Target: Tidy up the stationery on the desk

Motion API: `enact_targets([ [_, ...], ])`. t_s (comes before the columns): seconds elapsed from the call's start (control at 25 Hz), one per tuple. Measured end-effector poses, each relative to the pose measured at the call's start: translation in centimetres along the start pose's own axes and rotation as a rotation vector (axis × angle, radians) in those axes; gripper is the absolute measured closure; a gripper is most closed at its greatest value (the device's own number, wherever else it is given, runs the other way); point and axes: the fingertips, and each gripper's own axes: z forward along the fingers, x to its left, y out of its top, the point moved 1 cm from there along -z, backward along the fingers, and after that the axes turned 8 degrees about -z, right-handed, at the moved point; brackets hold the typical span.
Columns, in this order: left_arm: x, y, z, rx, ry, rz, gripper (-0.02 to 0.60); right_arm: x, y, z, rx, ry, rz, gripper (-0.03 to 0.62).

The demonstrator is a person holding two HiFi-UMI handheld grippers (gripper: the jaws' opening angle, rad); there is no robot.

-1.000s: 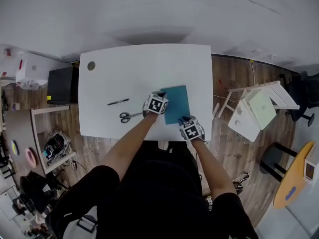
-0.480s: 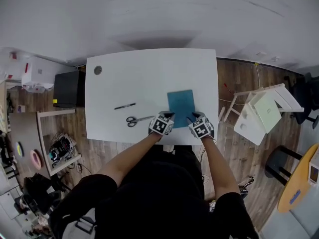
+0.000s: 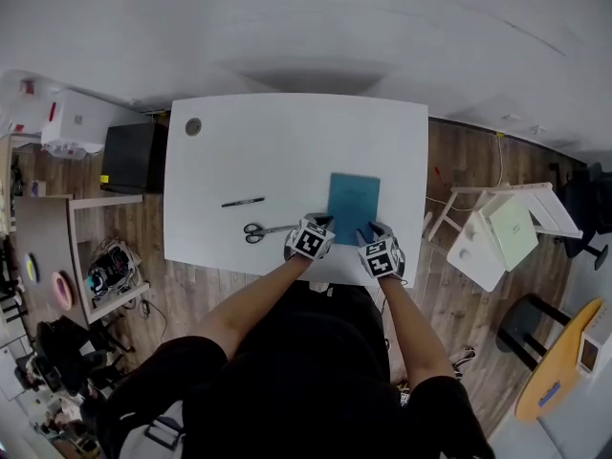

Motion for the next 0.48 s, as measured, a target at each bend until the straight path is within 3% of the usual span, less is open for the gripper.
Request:
enact_targets([
  [0.24,4.5,5.1,0.3,-0.065,0.03,-0.059,0.567,-1.9,4.0,2.5,-0.011,-0.006,0.017,0.464],
  [0.48,9.3,9.5,-0.6,-0.095,0.055,-0.158,0.566,-4.1,9.5,5.9,0.003,0.034,-0.059,0.462],
])
